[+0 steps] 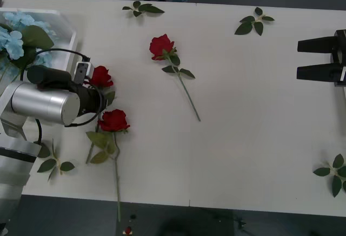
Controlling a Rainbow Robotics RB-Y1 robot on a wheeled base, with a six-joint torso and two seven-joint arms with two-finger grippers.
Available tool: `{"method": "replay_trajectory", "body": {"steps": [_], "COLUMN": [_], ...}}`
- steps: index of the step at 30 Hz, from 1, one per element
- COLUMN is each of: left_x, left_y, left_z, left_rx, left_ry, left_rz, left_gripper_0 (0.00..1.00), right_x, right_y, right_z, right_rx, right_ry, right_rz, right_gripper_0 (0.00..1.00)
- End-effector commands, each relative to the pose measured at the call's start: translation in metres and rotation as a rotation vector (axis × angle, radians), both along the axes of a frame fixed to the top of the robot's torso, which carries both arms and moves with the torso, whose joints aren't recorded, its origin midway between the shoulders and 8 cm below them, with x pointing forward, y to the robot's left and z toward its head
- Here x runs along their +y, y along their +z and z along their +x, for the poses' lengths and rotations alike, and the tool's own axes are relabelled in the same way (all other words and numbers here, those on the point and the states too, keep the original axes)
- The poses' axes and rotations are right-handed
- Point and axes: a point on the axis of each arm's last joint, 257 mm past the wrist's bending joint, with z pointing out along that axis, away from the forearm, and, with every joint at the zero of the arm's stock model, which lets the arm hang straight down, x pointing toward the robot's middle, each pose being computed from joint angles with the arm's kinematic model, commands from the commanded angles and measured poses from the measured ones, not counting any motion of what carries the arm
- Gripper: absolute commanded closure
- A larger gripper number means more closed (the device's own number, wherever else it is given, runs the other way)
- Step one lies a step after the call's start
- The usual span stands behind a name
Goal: Put the red flowers into the right box and the blue flowers into the left box
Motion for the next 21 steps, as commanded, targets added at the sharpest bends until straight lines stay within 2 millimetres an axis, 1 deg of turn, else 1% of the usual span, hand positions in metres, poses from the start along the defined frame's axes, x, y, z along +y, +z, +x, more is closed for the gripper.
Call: {"method": "replay_trajectory", "body": {"steps": [1,6,10,13,14,15,16,18,19,20,21], "left_x": [0.004,0.002,-0.001,-0.004,-0.005,-0.006,-0.006,-0.007,-0.007,-0.006,-0.007], "left_y": [-0.010,-0.036,-0.045,-0.046,-0.047,-0.048,-0.047,-0.046,-0.046,-0.045,-0.045], "left_z": [-0.009,-0.020,-0.022,-0.022,-0.022,-0.023,-0.022,-0.021,-0.021,-0.021,-0.020], "left_rx": [0.015,0.075,0.096,0.098,0.100,0.101,0.099,0.097,0.096,0.095,0.094], "left_ry": [-0.013,-0.006,0.001,0.002,0.002,0.002,0.002,0.005,0.004,0.006,0.005], "left_rz": [0.029,0.018,0.007,0.000,-0.002,-0.003,-0.004,-0.003,0.000,-0.001,-0.002], "left_gripper_0": [0.00,0.00,0.00,0.00,0.11,0.19,0.25,0.61,0.76,0.86,0.93], "right_x": [0.009,0.009,0.009,0.009,0.009,0.009,0.009,0.009,0.009,0.009,0.009], "right_y": [0.008,0.008,0.008,0.008,0.008,0.008,0.008,0.008,0.008,0.008,0.008], "right_z": [-0.004,-0.004,-0.004,-0.004,-0.004,-0.004,-0.004,-0.004,-0.004,-0.004,-0.004], "right_rx": [-0.020,-0.020,-0.020,-0.020,-0.020,-0.020,-0.020,-0.020,-0.020,-0.020,-0.020], "right_ry": [0.025,0.025,0.025,0.025,0.025,0.025,0.025,0.025,0.025,0.025,0.025], "right_rz": [0.017,0.017,0.017,0.017,0.017,0.017,0.017,0.017,0.017,0.017,0.017], "right_gripper_0": [0.00,0.00,0.00,0.00,0.00,0.00,0.00,0.00,0.00,0.00,0.00]}}
